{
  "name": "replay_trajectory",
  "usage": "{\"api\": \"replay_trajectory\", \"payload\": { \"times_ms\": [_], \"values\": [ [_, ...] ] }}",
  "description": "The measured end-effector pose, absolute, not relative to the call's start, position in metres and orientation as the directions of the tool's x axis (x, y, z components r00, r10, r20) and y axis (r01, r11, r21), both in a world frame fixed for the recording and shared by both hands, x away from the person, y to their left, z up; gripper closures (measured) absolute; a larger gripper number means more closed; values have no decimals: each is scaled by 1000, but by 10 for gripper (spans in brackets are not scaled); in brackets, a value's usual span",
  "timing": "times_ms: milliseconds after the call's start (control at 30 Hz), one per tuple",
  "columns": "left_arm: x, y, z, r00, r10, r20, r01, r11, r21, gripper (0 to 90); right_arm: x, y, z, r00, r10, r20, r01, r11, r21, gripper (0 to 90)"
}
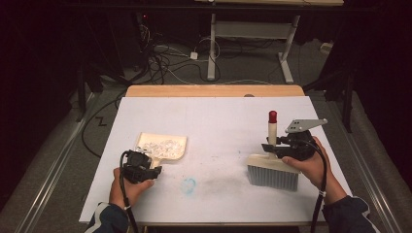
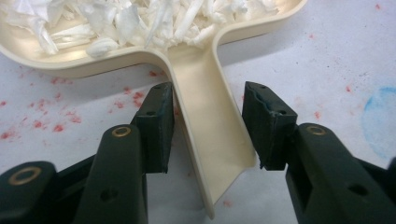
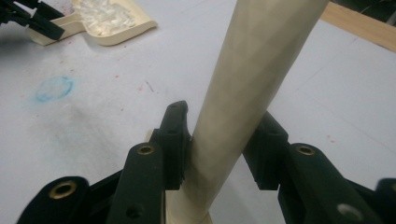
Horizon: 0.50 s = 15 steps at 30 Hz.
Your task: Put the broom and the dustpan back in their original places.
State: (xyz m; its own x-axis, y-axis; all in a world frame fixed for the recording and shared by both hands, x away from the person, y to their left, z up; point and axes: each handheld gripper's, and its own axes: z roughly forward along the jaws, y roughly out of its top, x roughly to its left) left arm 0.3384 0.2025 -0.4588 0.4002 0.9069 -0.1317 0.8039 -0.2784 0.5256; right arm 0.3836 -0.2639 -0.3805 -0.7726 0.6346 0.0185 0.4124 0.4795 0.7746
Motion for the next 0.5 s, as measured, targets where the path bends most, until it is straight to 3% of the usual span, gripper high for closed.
{"api": "replay_trajectory", "payload": {
  "times_ms": [500],
  "values": [
    [328,192,-456,444,885,-142,796,-316,517,503,406,-268,-387,-696,718,23,471,432,769,634]
  ]
}}
